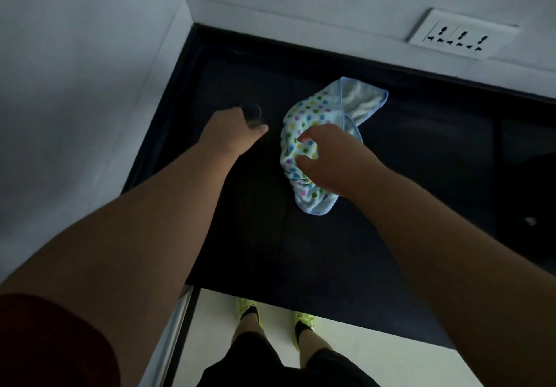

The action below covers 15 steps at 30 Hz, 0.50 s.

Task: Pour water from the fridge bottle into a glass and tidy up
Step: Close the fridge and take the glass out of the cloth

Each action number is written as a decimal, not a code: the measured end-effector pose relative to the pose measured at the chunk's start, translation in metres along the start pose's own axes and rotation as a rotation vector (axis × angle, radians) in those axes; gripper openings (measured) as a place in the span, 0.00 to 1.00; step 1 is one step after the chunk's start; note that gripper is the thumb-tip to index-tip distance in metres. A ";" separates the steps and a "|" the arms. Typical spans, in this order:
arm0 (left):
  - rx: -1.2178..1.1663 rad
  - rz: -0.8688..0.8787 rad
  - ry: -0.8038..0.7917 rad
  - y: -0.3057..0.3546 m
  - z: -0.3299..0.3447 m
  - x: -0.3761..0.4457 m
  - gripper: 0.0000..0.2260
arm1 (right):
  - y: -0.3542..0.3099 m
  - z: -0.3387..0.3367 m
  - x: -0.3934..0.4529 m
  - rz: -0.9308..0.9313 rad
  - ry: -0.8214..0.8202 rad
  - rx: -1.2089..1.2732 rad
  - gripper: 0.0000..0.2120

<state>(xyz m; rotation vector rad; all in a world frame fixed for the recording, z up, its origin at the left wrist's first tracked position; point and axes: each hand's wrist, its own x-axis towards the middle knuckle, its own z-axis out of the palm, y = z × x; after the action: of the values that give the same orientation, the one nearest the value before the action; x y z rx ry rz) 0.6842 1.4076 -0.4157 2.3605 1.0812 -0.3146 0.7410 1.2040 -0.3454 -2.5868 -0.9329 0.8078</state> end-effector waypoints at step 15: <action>0.058 0.538 0.023 0.062 -0.077 -0.180 0.14 | -0.007 -0.072 -0.080 -0.246 -0.061 0.241 0.34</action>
<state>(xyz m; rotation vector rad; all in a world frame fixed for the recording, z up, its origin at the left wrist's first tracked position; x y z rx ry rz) 0.6128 1.3014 -0.2550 2.5963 0.4152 -0.1206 0.7290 1.1525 -0.2519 -2.2029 -1.0728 0.8743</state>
